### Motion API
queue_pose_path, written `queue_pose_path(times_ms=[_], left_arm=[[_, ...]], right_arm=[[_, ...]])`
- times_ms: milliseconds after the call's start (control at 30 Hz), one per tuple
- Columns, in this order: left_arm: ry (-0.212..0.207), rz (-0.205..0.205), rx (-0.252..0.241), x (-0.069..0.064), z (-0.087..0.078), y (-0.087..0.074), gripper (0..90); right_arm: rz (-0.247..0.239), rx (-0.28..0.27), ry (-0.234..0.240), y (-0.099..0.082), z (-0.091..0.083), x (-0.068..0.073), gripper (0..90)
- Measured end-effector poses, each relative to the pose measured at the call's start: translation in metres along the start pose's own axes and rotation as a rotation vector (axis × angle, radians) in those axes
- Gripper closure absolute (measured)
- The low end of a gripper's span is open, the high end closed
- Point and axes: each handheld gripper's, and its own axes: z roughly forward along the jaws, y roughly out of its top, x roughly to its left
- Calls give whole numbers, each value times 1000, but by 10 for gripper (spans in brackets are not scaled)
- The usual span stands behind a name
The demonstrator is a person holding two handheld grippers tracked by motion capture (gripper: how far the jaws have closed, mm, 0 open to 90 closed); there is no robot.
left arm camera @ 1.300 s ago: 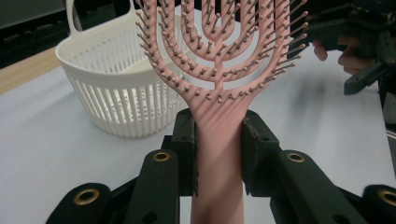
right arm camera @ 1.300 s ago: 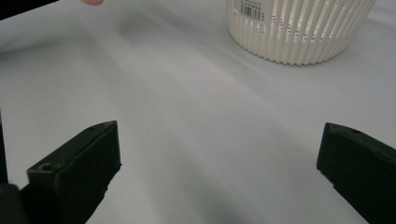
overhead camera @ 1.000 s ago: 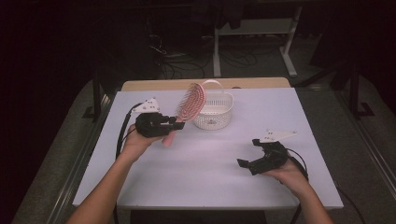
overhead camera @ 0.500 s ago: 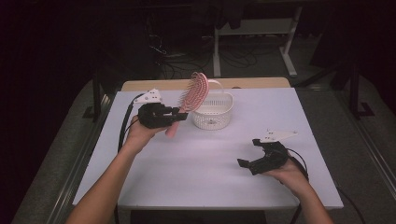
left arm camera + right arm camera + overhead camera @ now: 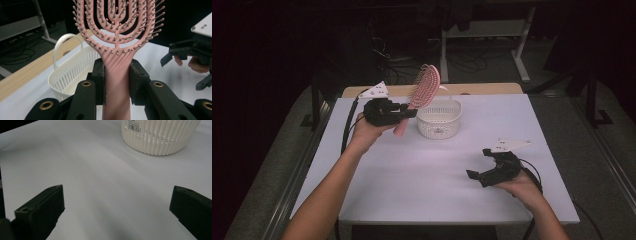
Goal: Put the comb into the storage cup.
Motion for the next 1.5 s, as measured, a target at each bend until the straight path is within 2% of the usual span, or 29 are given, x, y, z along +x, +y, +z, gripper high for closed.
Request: queue_pose_path(times_ms=[400, 967, 1500], left_arm=[[-5, 12, -34, 10, 17, 20, 704], [-9, 38, -65, 25, 50, 33, 704], [-27, 46, -33, 34, 92, 32, 704]], right_arm=[[0, -1, 0, 0, 0, 0, 0], [-3, -9, 1, 0, -1, 0, 0], [0, -12, 5, 0, -2, 0, 0]])
